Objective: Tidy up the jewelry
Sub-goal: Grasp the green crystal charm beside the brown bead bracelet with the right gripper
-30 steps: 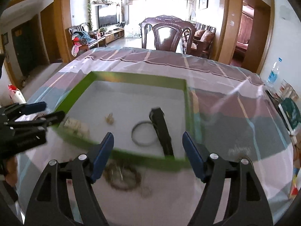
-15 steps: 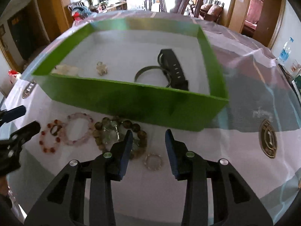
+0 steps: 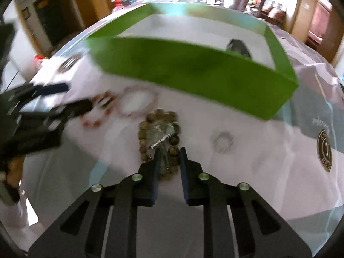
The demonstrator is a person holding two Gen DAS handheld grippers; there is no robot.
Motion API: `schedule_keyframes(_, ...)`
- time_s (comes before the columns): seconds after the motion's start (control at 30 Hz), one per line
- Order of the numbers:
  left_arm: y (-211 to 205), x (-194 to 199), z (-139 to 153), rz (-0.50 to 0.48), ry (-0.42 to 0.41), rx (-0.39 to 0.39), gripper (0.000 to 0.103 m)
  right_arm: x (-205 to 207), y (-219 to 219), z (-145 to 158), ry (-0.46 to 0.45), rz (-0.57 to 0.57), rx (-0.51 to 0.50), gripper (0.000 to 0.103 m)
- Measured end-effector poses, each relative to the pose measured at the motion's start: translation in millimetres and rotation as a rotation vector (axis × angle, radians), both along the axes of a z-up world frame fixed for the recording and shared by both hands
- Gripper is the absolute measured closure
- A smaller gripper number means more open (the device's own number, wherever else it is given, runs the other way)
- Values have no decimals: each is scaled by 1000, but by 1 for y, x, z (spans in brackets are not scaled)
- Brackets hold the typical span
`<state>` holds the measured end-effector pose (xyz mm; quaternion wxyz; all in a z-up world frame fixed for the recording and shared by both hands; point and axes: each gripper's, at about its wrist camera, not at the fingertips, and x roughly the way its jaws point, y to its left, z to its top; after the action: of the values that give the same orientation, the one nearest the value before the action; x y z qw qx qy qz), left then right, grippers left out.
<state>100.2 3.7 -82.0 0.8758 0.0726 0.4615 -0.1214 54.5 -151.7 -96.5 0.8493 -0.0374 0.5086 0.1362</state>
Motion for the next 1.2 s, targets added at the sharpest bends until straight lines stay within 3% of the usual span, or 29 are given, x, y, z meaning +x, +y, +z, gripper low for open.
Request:
schedule_keyframes(0.1,2,-2,2,1,-4,1,29,-14,1,5,-2,35,5,84)
schedule_keyframes(0.27,3,-7,6,12,-16,4,29,-16,-31,21,-83,-122,-42,82)
schedule_keyframes(0.37,0,-12,8,3,-26,12,29,-12,-38,23,-95,-160,-52,78)
schedule_keyframes(0.53,-1,-17,8,6,-31,27,27,-15,-17,22,-111,-76,-3,68)
schedule_keyframes(0.8,3,-26,7,12,-28,36,27,-5,25,8,-83,12,11,67)
schedule_keyframes(0.83,4,-27,7,12,-28,36,26,-2,27,4,-69,13,15,68)
schedule_keyframes(0.97,5,-29,6,13,-25,38,25,-2,30,1,-59,27,57,89)
schedule_keyframes(1.2,0,-29,3,-3,-8,29,25,-9,12,32,-142,-14,95,89)
